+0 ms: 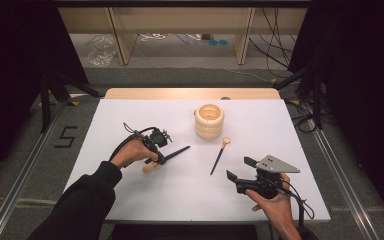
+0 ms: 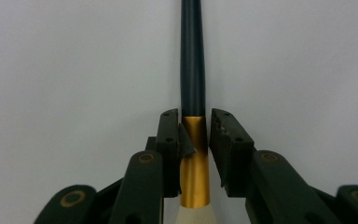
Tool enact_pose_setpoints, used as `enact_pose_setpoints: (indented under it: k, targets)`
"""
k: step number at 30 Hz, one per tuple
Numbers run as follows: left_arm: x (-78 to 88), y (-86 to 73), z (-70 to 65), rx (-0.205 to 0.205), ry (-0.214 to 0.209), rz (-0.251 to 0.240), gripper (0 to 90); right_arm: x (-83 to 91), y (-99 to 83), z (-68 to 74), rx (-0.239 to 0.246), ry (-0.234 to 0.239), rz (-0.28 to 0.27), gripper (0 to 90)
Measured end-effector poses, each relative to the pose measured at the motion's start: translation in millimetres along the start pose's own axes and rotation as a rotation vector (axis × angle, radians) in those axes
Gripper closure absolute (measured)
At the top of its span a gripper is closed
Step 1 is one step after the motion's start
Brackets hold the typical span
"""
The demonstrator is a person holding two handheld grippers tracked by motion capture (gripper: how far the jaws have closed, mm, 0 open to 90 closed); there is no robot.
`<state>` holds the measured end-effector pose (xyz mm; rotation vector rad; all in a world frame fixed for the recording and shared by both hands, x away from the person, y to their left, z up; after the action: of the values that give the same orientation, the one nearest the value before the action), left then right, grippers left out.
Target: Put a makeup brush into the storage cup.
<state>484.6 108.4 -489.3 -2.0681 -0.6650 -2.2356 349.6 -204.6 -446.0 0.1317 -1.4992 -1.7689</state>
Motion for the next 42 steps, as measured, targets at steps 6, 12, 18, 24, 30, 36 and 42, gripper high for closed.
enact_pose_setpoints:
  k: [6, 12, 18, 24, 30, 36, 42]
  targets:
    - [0.0, 1.2, 1.6, 0.007, -0.008, 0.011, 75.3, 0.0, -0.1, 0.3, 0.000, 0.002, 0.002, 21.8]
    - [0.7, 3.7, 4.7, -0.016, -0.027, 0.058, 77.1, -0.4, 0.6, -1.2, 0.018, -0.009, -0.011, 21.9]
    - [0.6, 4.9, 5.9, -0.019, -0.036, 0.071, 77.3, -0.2, 0.3, -1.3, 0.020, -0.012, -0.005, 22.3]
    - [-0.3, 4.9, 6.7, 0.002, -0.045, 0.053, 77.6, -0.5, 0.2, -1.3, 0.022, -0.012, -0.005, 22.3]
    - [0.5, 5.1, 7.6, -0.024, -0.055, 0.074, 77.7, -0.4, 0.2, -1.3, 0.019, -0.012, -0.003, 22.4]
    - [0.7, 6.4, 8.3, -0.044, -0.075, 0.094, 77.9, -0.4, 0.2, -1.2, 0.019, -0.009, -0.002, 22.5]
    - [1.1, 7.2, 8.4, -0.064, -0.075, 0.108, 78.0, -0.4, 0.2, -1.1, 0.015, -0.006, -0.001, 22.7]
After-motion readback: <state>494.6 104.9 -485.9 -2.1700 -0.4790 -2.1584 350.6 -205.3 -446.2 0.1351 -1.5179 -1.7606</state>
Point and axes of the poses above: each handheld gripper's, and its own axes: x roughly backward along the jaws, y roughly out of its top, z roughly to its left, the point moved 3 cm from there along -x, roughly forward along the jaws, and after that the axes turned 12 degrees about -x, right-handed, at the moved point
